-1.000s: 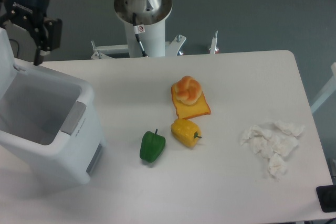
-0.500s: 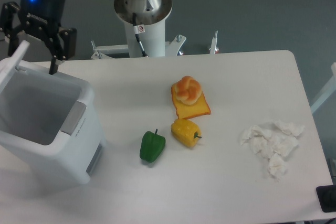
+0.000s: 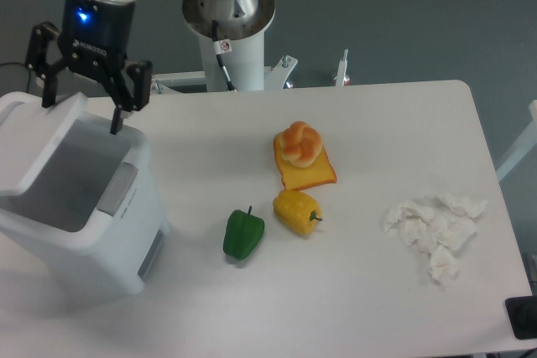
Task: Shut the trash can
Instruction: 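Push the open lid forward and down with the gripper fingers, then press the gripper down on the closed lid to seat it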
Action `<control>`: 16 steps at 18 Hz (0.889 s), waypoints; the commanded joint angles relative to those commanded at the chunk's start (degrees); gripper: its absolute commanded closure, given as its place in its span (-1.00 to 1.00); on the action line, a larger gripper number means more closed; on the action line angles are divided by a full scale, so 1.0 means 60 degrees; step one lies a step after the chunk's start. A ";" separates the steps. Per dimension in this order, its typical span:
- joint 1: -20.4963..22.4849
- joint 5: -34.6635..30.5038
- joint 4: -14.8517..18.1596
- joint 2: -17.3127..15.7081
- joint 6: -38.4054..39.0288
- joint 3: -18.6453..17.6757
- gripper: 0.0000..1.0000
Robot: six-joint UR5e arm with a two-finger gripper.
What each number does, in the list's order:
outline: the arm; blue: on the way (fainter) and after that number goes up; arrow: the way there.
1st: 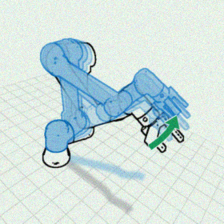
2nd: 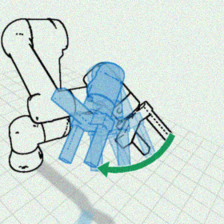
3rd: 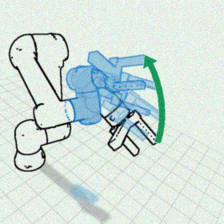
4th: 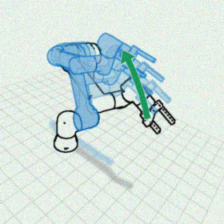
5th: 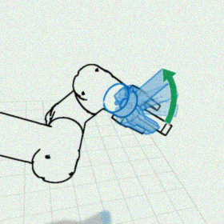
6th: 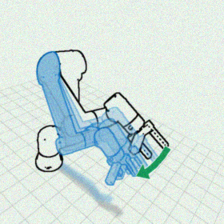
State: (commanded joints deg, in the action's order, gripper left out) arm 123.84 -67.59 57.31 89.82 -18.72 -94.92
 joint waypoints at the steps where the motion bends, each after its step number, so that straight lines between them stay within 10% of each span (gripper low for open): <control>1: 0.0000 0.0000 0.0000 0.0088 0.0000 0.0044 -1.00; 16: 0.0293 0.0000 -0.0015 0.0821 0.0029 0.0337 -1.00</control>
State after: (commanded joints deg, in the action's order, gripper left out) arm 125.59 -67.59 57.22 94.74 -18.54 -92.90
